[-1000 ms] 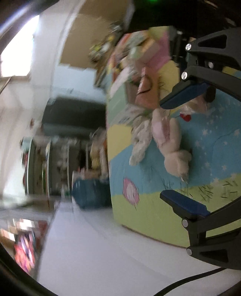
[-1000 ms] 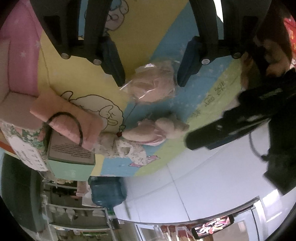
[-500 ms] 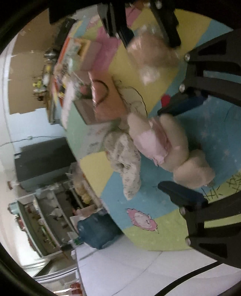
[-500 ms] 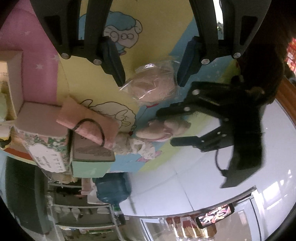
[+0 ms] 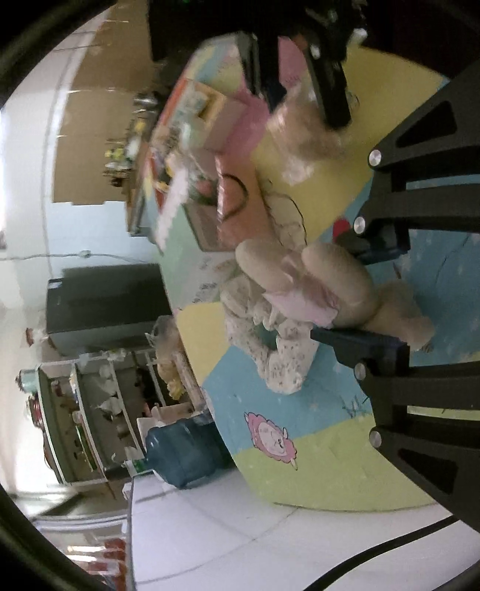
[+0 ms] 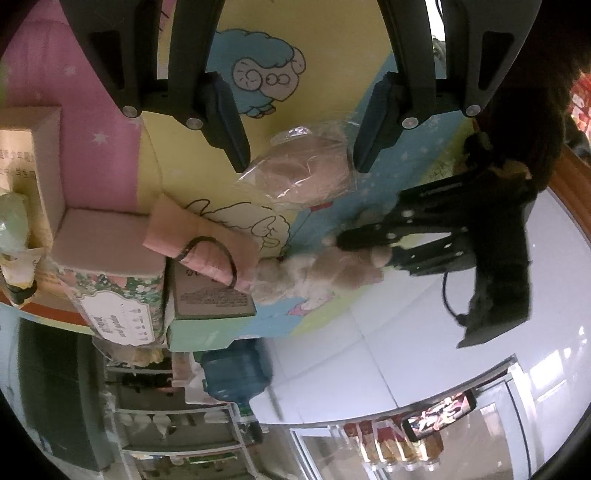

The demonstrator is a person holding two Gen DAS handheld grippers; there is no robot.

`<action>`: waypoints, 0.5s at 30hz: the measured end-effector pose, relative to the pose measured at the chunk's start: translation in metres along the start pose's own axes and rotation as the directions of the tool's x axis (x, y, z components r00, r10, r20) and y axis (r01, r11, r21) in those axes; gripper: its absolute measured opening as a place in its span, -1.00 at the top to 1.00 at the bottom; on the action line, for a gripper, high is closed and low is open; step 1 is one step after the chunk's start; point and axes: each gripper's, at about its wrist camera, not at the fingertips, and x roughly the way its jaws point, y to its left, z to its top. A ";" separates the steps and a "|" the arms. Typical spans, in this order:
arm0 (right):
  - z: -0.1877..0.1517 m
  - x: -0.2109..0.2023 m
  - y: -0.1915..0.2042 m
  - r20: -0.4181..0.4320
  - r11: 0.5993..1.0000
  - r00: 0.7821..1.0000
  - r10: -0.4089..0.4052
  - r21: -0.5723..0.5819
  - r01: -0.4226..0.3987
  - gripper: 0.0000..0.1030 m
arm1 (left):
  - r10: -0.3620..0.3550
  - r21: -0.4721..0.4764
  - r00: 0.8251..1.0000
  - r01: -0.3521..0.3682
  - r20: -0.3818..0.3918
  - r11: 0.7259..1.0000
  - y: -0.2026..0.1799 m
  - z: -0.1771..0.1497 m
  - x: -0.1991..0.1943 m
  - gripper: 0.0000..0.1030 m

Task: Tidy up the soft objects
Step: 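Grasp the bagged pink ball with the right tool while the left tool grasps the pink-dressed beige bunny, then carry the pink ball and beige bunny over the cardboard tray with both tools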

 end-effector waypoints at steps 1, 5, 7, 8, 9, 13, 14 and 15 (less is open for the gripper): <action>0.000 0.000 0.000 0.001 1.000 1.000 0.001 0.000 -0.001 -0.16 | -0.007 -0.011 1.000 0.007 0.012 1.000 -0.001 -0.001 -0.004 0.40; 0.002 -0.003 0.001 0.006 1.000 1.000 0.002 -0.001 -0.002 -0.16 | 0.009 -0.041 0.999 -0.007 0.044 0.999 -0.011 -0.002 -0.016 0.42; 0.002 -0.006 0.000 0.013 1.000 1.000 0.003 -0.001 -0.003 -0.16 | 0.019 -0.054 0.998 -0.016 0.058 0.998 -0.017 -0.002 -0.021 0.42; 0.002 -0.007 0.001 0.015 1.000 1.000 0.003 -0.001 -0.003 -0.16 | 0.030 -0.066 0.997 -0.026 0.068 0.997 -0.020 -0.002 -0.025 0.42; 0.003 -0.009 0.001 0.020 1.000 1.000 0.002 -0.002 -0.002 -0.16 | 0.035 -0.073 0.997 -0.030 0.073 0.997 -0.022 -0.002 -0.027 0.42; 0.004 -0.017 0.001 0.038 1.000 0.999 -0.002 -0.002 0.002 -0.16 | 0.050 -0.100 0.994 -0.041 0.094 0.994 -0.037 0.001 -0.037 0.42; 0.006 -0.018 0.002 0.043 1.000 0.999 -0.004 -0.002 0.004 -0.16 | 0.052 -0.102 0.993 -0.041 0.103 0.994 -0.043 0.003 -0.040 0.42; 0.007 -0.022 0.001 0.051 1.000 0.999 -0.006 -0.002 0.006 -0.16 | 0.051 -0.105 0.992 -0.039 0.111 0.994 -0.048 0.004 -0.043 0.42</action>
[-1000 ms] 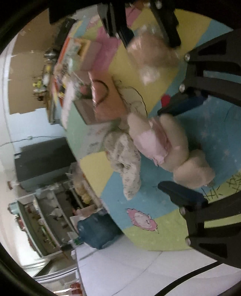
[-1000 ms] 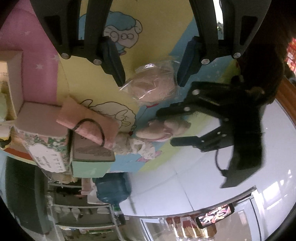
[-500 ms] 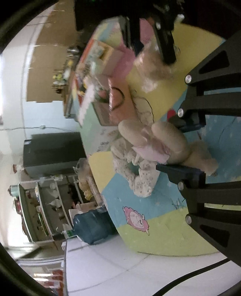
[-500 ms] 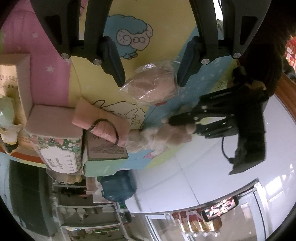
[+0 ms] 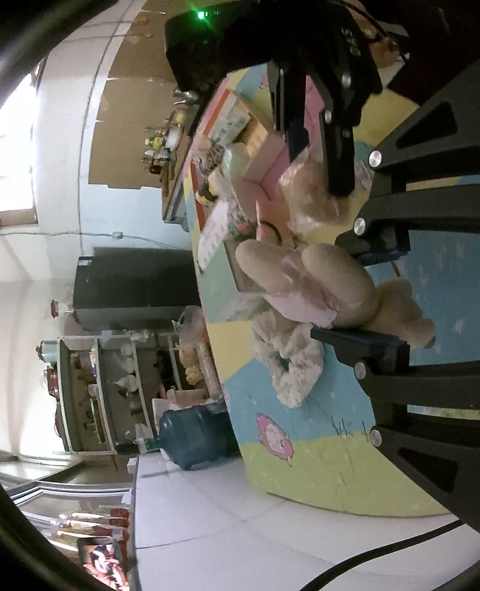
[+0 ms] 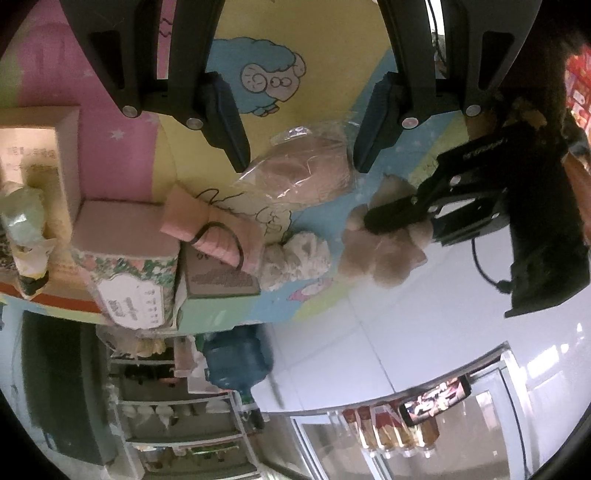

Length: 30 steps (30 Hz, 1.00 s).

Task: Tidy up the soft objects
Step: 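Carry the pink ball and beige bunny over the cardboard tray with both tools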

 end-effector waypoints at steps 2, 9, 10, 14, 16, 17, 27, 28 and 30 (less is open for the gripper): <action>0.002 -0.004 -0.001 0.010 1.000 1.000 -0.003 0.000 0.003 -0.16 | -0.004 -0.017 1.000 0.005 0.017 1.000 -0.007 0.002 -0.004 0.42; 0.008 -0.032 -0.011 0.079 0.999 0.996 -0.038 0.012 0.037 -0.16 | -0.016 -0.093 0.996 0.024 0.093 0.995 -0.034 0.019 -0.016 0.42; 0.009 -0.038 -0.014 0.093 0.999 0.995 -0.045 0.019 0.044 -0.16 | -0.016 -0.106 0.994 0.028 0.106 0.994 -0.037 0.021 -0.017 0.42; 0.011 -0.059 -0.027 0.144 0.996 0.986 -0.082 0.040 0.077 -0.16 | -0.008 -0.168 0.991 0.031 0.135 0.985 -0.050 0.033 -0.017 0.42; 0.012 -0.072 -0.036 0.170 0.994 0.980 -0.103 0.060 0.094 -0.16 | -0.015 -0.199 0.990 0.042 0.138 0.979 -0.056 0.038 -0.014 0.41; 0.013 -0.077 -0.040 0.178 0.993 0.978 -0.109 0.066 0.098 -0.16 | -0.013 -0.206 0.990 0.042 0.138 0.978 -0.058 0.041 -0.012 0.41; 0.012 -0.139 -0.089 0.268 0.972 0.936 -0.226 0.129 0.198 -0.16 | 0.010 -0.261 0.992 0.023 0.124 0.965 -0.099 0.065 0.014 0.41; 0.010 -0.146 -0.096 0.278 0.967 0.929 -0.247 0.141 0.215 -0.16 | 0.013 -0.266 0.992 0.021 0.123 0.964 -0.106 0.068 0.018 0.41; 0.006 -0.156 -0.107 0.289 0.959 0.918 -0.272 0.163 0.233 -0.16 | 0.004 -0.271 0.993 0.028 0.120 0.962 -0.114 0.071 0.024 0.41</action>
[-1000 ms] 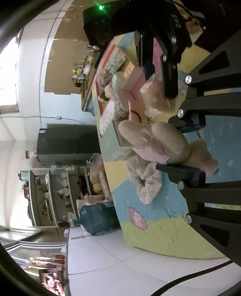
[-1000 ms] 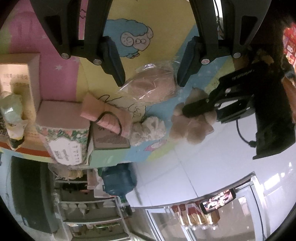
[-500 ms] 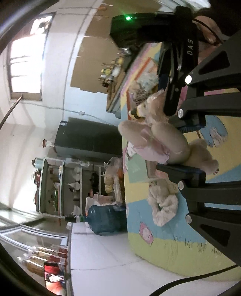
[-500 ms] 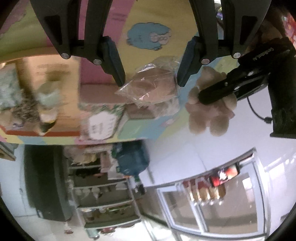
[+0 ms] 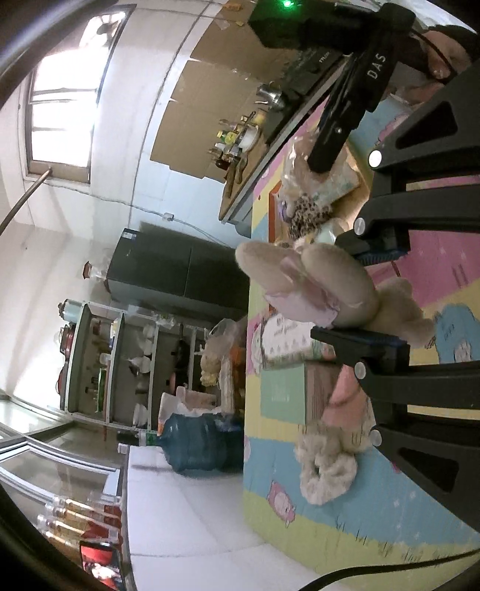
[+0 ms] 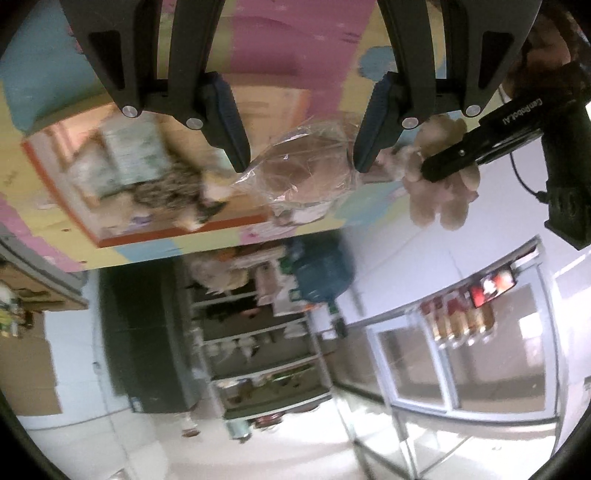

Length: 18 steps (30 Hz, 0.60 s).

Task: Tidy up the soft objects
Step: 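Carry the pink ball and beige bunny over the cardboard tray with both tools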

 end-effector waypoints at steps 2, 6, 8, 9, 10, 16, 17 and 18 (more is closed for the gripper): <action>0.001 -0.006 -0.015 0.013 0.999 1.000 -0.016 0.027 0.016 -0.16 | -0.019 -0.006 1.000 0.019 -0.013 1.000 -0.011 -0.001 0.010 0.41; 0.002 -0.022 -0.050 0.042 0.995 0.997 -0.060 0.082 0.057 -0.16 | -0.049 0.009 0.998 0.049 -0.026 0.999 -0.037 -0.001 0.027 0.41; 0.002 -0.028 -0.063 0.053 0.992 0.996 -0.077 0.103 0.071 -0.16 | -0.059 0.019 0.998 0.060 -0.029 0.998 -0.048 -0.001 0.034 0.41; 0.002 -0.032 -0.072 0.061 0.990 0.994 -0.089 0.117 0.082 -0.16 | -0.063 0.025 0.998 0.064 -0.031 0.998 -0.054 -0.001 0.037 0.41; 0.001 -0.035 -0.078 0.065 0.988 0.993 -0.098 0.125 0.089 -0.16 | -0.071 0.029 0.997 0.072 -0.034 0.997 -0.062 -0.002 0.043 0.41; -0.001 -0.047 -0.114 0.080 0.975 0.984 -0.157 0.169 0.142 -0.16 | -0.111 0.029 0.992 0.112 -0.058 0.993 -0.090 -0.007 0.067 0.41; -0.001 -0.048 -0.120 0.082 0.973 0.983 -0.166 0.173 0.150 -0.16 | -0.113 0.030 0.992 0.116 -0.063 0.993 -0.094 -0.009 0.071 0.41; -0.001 -0.048 -0.122 0.083 0.972 0.981 -0.173 0.175 0.156 -0.16 | -0.116 0.030 0.991 0.118 -0.067 0.993 -0.097 -0.009 0.074 0.41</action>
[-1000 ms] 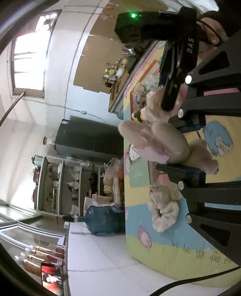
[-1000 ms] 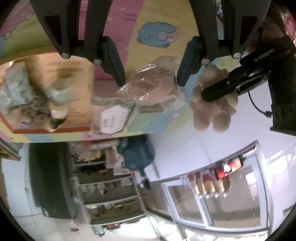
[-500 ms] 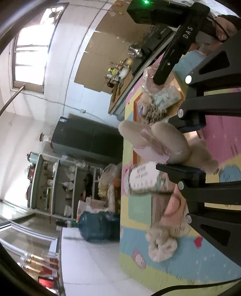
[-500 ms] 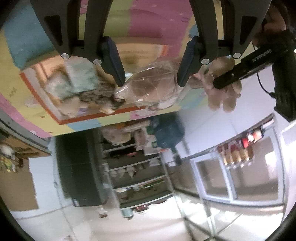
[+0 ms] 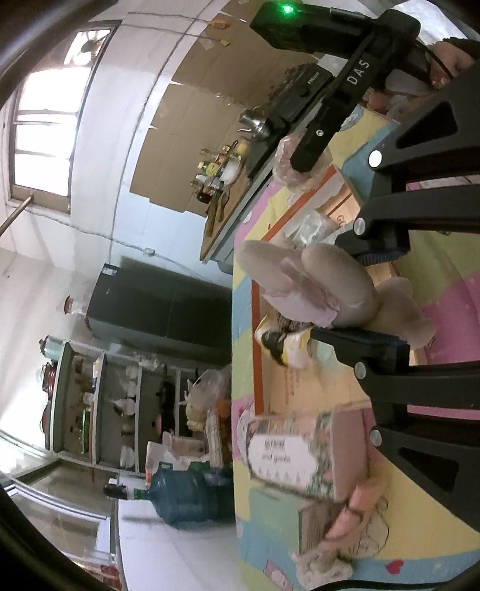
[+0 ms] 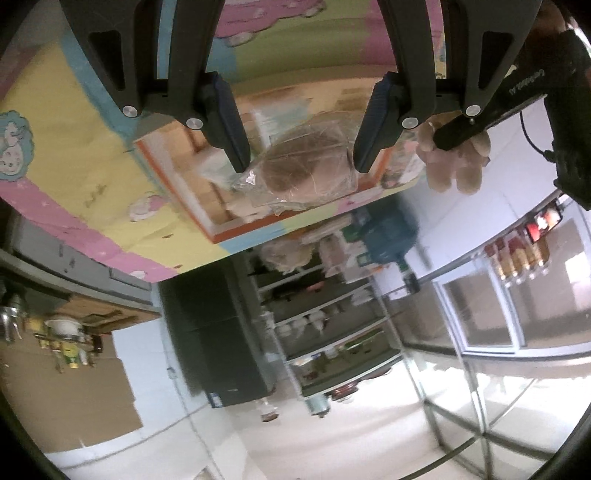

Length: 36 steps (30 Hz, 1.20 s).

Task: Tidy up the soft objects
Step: 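Carry the pink ball and beige bunny over the cardboard tray with both tools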

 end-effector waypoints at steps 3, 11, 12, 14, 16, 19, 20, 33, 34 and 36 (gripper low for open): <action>0.000 0.001 -0.015 0.009 1.000 1.000 -0.018 0.014 0.018 -0.16 | -0.001 0.005 1.000 0.001 -0.015 1.000 -0.008 -0.002 0.011 0.41; 0.002 0.011 -0.037 0.003 0.999 1.000 -0.028 0.029 0.027 -0.16 | 0.042 0.038 0.998 -0.041 -0.041 0.998 -0.026 -0.006 0.036 0.41; 0.002 0.012 -0.037 0.002 0.999 1.000 -0.028 0.028 0.028 -0.16 | 0.048 0.042 0.998 -0.046 -0.044 0.998 -0.027 -0.006 0.040 0.41; 0.002 0.015 -0.041 -0.003 0.999 1.000 -0.031 0.023 0.031 -0.16 | 0.058 0.050 0.997 -0.056 -0.046 0.997 -0.028 -0.006 0.045 0.41; 0.000 0.019 -0.041 -0.014 0.999 0.999 -0.038 0.016 0.038 -0.16 | 0.064 0.055 0.997 -0.061 -0.049 0.997 -0.030 -0.006 0.049 0.41; -0.001 0.026 -0.043 -0.037 0.999 0.999 -0.039 0.004 0.039 -0.16 | 0.068 0.058 0.996 -0.064 -0.063 0.996 -0.033 -0.007 0.057 0.42; -0.002 0.029 -0.043 -0.042 0.999 0.998 -0.039 0.003 0.040 -0.16 | 0.070 0.061 0.995 -0.066 -0.069 0.996 -0.034 -0.008 0.060 0.42; -0.008 0.043 -0.050 -0.087 0.998 0.994 -0.058 -0.021 0.056 -0.16 | 0.088 0.127 0.990 -0.074 -0.107 0.989 -0.045 -0.012 0.079 0.42; -0.008 0.044 -0.049 -0.091 0.998 0.994 -0.061 -0.025 0.058 -0.16 | 0.088 0.134 0.990 -0.073 -0.111 0.988 -0.045 -0.012 0.080 0.42; -0.009 0.047 -0.048 -0.103 0.997 0.992 -0.071 -0.038 0.067 -0.16 | 0.088 0.145 0.988 -0.069 -0.125 0.987 -0.045 -0.010 0.083 0.42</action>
